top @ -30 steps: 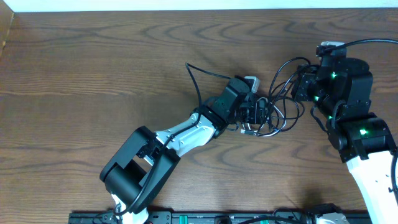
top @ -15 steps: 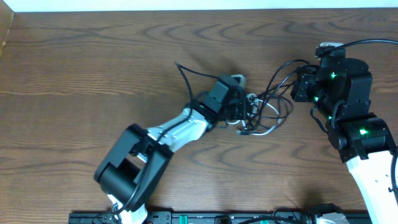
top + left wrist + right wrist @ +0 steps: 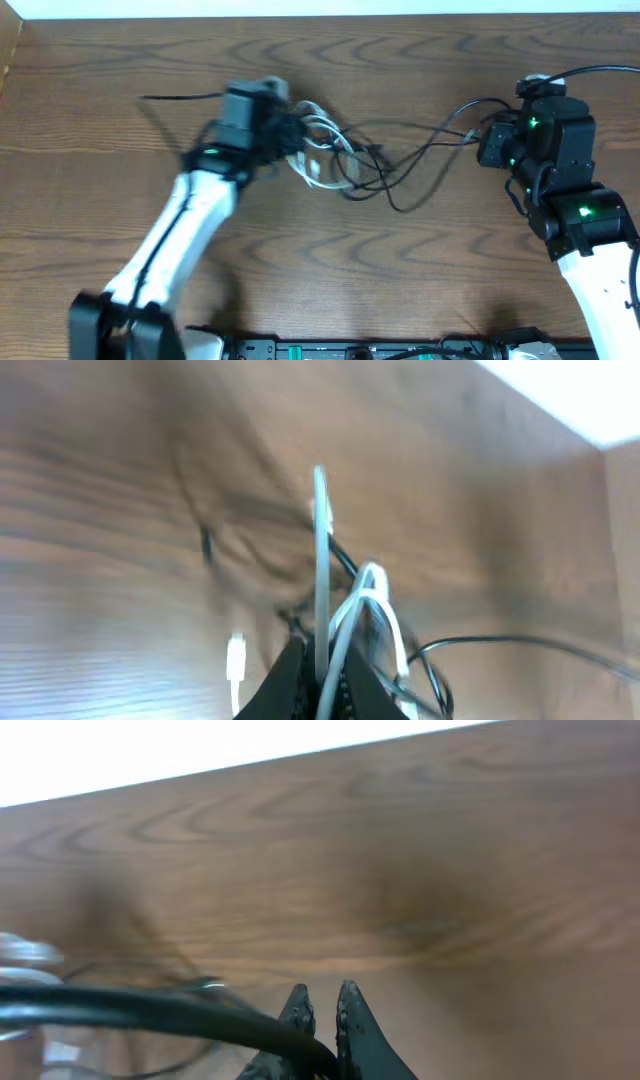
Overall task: Untangle cables
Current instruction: 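Pull the grippers apart, left leftward and right rightward, stretching the cables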
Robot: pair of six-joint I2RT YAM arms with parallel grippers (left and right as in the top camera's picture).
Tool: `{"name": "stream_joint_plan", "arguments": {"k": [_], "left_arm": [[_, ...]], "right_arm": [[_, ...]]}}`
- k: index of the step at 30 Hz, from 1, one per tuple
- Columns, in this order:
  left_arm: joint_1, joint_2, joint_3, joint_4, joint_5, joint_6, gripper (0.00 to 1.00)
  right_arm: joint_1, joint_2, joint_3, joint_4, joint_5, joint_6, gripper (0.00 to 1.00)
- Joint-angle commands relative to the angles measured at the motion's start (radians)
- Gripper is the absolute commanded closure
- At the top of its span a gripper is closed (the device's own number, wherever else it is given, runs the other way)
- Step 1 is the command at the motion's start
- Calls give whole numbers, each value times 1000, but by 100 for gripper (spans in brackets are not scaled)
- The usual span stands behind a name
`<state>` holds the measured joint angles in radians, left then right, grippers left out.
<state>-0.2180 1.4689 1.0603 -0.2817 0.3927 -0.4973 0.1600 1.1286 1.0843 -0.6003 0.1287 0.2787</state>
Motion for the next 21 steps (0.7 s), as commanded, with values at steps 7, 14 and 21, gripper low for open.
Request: {"name": "stream_joint_plan", "arguments": {"k": [7,14,21], "left_arm": [[216,-151,-5,-66,-8,23,92],[216,-150,-5,-141,-8,49,93],[156,-148,-5,-233,-10,185,93]], "right_arm": [[-120,-4,8,-55,70,43,99],[-140,12,7,-99,55,43,99],[-140,80,7,-100,-63,43,99]]}}
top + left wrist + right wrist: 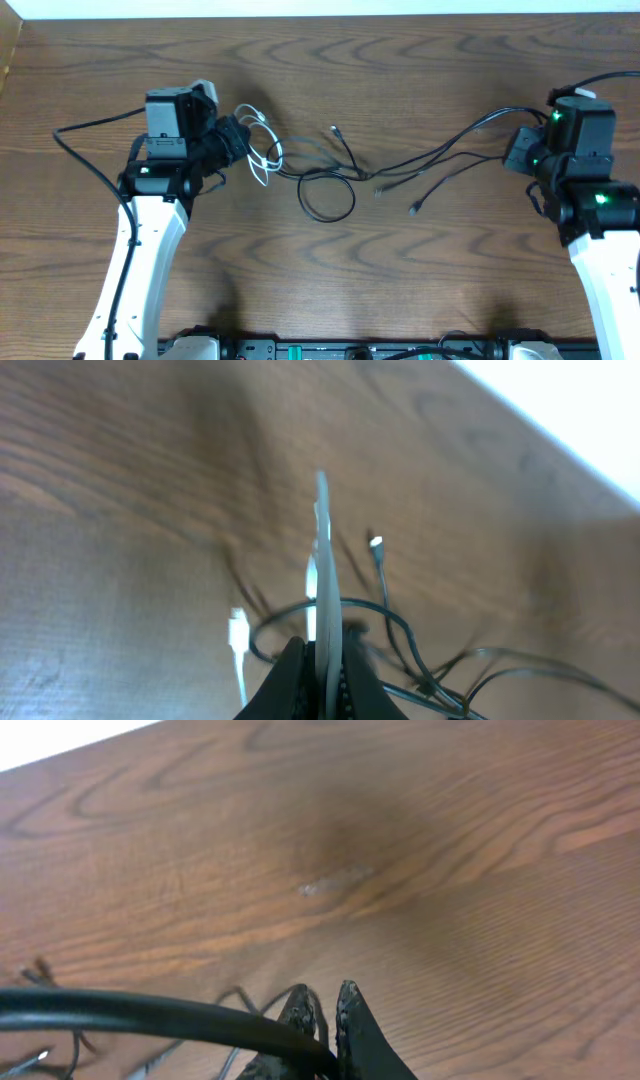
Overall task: Untangle cables
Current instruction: 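Pull the grippers apart, left leftward and right rightward, stretching the cables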
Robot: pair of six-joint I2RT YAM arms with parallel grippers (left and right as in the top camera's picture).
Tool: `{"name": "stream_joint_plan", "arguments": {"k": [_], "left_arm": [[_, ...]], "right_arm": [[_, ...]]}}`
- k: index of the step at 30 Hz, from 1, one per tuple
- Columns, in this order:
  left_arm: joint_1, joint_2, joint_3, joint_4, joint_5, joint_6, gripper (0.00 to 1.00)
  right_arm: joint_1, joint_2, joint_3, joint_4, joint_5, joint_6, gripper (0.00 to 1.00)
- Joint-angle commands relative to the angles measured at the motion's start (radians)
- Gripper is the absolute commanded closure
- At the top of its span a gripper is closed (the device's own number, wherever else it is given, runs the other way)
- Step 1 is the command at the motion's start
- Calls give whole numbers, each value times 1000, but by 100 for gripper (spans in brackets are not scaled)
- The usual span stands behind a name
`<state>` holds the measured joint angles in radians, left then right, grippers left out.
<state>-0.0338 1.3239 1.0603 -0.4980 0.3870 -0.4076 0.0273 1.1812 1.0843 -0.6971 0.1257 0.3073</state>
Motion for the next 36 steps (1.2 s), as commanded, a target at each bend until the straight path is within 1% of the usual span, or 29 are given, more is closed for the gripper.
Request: {"name": "stream_joint_plan", "arguments": {"k": [1,5,12,15,19,23,26,29,30,32,34,36], "left_arm": [[-40,-3,-5,-26,-4,116,92],[-93,-3,-5,-73,-43,187,92],[-121,-3,-5,-156,-186,190,93],[-120,-4,-5,-179,-281,189,93],[-119,-14,11,-171,-420,185,93],[-115,-42,59,-139,-546,139,93],[-113,-69,74,-94,-546,110,92],[-114,-87,74,-70,-534,50,92],[-114,-86,74,-68,-499,47,93],[-114,-78,73,-70,-381,47,92],[-114,-66,73,-71,-257,47,92],[-114,-52,73,-72,-169,47,92]], "right_arm": [[-7,40,7,-3,-75,14,99],[-8,87,7,-19,-83,14,99],[-64,139,7,-65,34,14,99],[-121,139,7,-78,72,14,99],[-224,139,7,-78,94,20,99],[-333,139,7,-82,89,85,99],[-396,139,7,-78,37,89,99],[-434,139,7,-77,-8,89,99],[-439,140,7,-76,-23,89,99],[-439,140,7,-64,-60,87,99],[-438,140,7,-43,-140,62,99],[-438,140,7,-23,-221,42,99]]}}
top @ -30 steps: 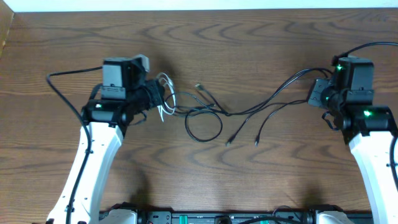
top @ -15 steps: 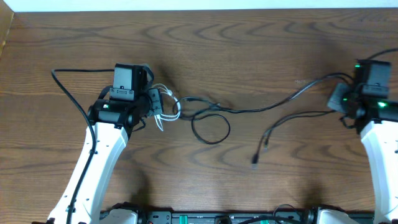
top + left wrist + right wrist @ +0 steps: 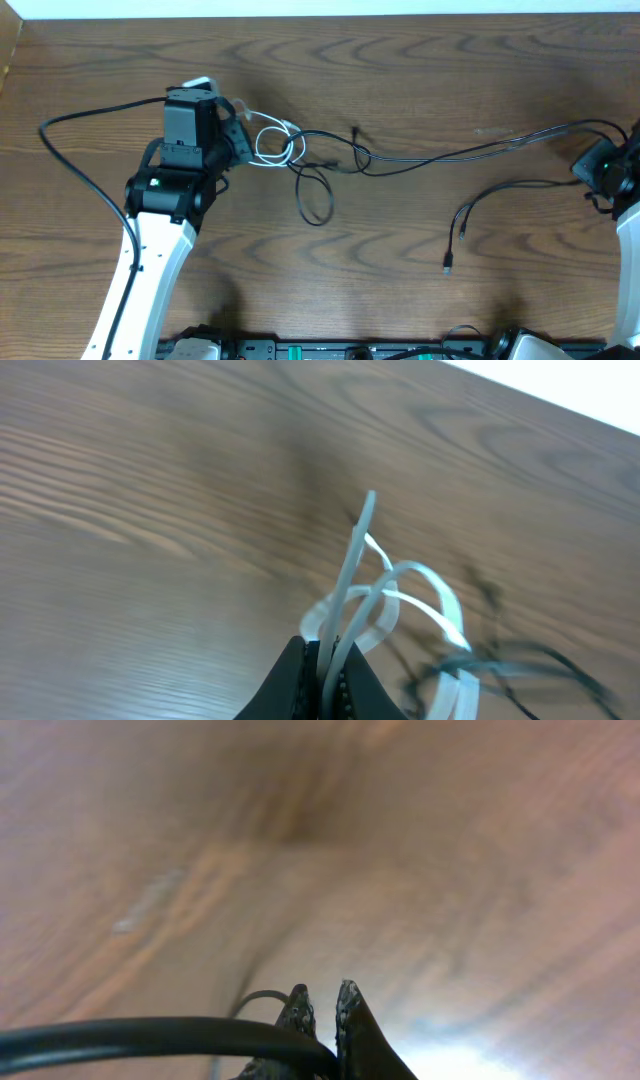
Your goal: Untangle cables
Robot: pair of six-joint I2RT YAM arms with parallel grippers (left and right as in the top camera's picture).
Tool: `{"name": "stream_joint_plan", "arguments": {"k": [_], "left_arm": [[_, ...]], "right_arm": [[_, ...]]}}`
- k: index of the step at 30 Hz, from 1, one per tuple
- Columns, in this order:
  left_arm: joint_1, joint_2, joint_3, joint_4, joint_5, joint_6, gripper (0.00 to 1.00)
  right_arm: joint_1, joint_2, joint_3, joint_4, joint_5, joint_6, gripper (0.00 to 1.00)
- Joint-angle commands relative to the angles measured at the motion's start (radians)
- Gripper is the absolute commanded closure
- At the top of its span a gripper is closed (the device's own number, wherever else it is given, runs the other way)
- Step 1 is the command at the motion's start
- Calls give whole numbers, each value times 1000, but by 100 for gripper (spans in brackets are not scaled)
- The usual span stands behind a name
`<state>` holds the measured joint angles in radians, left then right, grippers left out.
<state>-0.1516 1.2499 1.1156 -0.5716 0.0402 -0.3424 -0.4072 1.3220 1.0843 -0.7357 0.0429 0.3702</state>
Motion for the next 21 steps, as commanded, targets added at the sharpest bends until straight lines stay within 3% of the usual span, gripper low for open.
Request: {"name": "stream_joint_plan", "arguments": {"k": [1,7,12,17,21], "left_arm": [[4,28,18,2,221,-18,92],[4,37,18,10,453,27,92],[-3,37,18,39,611,35,92],[-37,37,18,99,721,35,92],[-77,37,18,105,727,64,92]], "right_arm": [[-3,-1,7,23,-167,-29,99],[-3,-1,7,49,-284,-39,99],[23,-1,7,83,-508,-130,99],[98,-1,7,113,-639,-200,99],[169,-1,7,115,-641,-255,99]]}}
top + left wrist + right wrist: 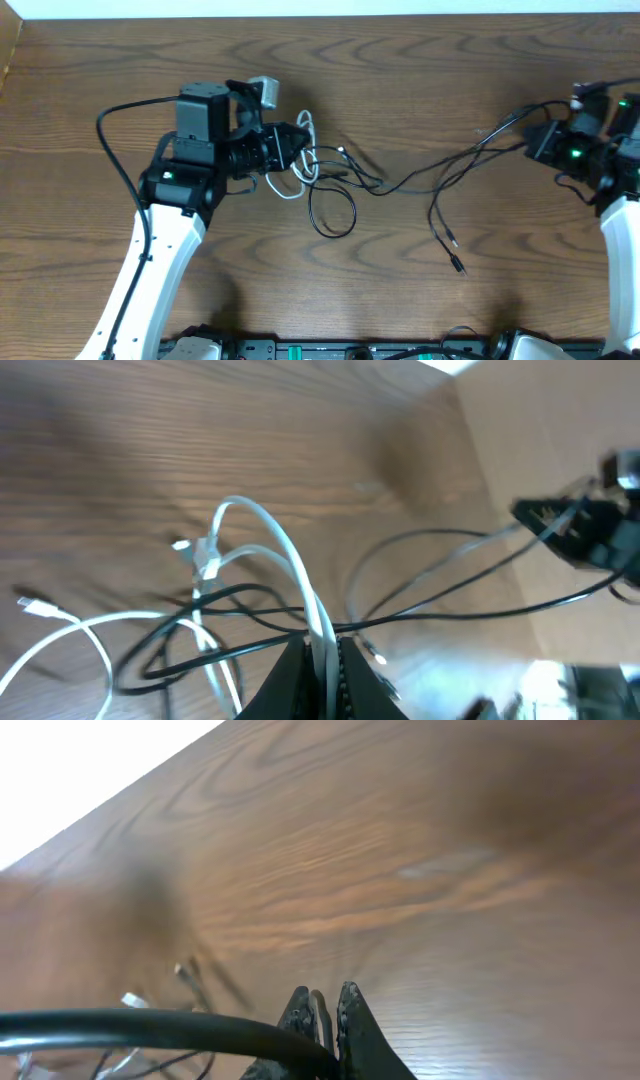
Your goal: Untangle cables
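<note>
A white cable [303,150] lies in loops left of centre, crossed by thin black cables [420,178] that run off to the right. My left gripper [290,148] is shut on the white cable [285,560], which rises in an arc from the left gripper [322,655]. One black cable forms a loop [332,212] on the wood, and a loose plug end [455,262] lies further right. My right gripper [540,143] is shut on a thick black cable [150,1025] that leaves the right gripper [322,1005] leftward.
The wooden table [400,310] ends at a white strip along the back. The left arm's own black lead [108,130] arcs out at its left. A black rail [350,350] runs along the front edge.
My right gripper has moved from the far right edge in toward the centre, and the black cables now hang slack. My left gripper has shifted right and turned, with the white loops still in it.
Both grippers first held a tight knot of white and black cables at mid-table. Then they stood further apart with the cables spread. Then the right was at the table's edge with one black cable stretched long. Now both are closer in, cables slack.
</note>
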Robot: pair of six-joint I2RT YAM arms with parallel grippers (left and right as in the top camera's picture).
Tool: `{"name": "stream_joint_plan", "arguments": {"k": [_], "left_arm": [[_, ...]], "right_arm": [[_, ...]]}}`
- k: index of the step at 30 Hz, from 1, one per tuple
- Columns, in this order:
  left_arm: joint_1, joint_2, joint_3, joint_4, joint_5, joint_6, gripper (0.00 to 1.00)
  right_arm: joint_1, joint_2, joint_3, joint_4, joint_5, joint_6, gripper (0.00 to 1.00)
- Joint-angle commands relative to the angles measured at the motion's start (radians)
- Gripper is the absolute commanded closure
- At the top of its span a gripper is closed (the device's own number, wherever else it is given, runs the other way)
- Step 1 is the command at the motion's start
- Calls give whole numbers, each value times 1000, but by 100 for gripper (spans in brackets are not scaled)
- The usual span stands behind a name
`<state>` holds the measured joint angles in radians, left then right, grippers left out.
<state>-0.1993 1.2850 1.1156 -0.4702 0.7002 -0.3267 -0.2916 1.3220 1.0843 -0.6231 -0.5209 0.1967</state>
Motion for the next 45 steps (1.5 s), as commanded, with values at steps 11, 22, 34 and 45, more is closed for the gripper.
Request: {"name": "stream_joint_plan", "arguments": {"k": [11,22,34,45], "left_arm": [[-118,5,12,-6,66,154,92],[-150,148,11,-5,67,158,92],[-326,341,11,60,66,158,92],[-404,367,11,117,-126,149,92]], "right_arm": [[163,-1,7,-19,-59,-200,17],[226,1,7,-194,480,-34,16],[210,1,7,-300,784,163,7],[210,-3,13,-125,375,-213,1]]}}
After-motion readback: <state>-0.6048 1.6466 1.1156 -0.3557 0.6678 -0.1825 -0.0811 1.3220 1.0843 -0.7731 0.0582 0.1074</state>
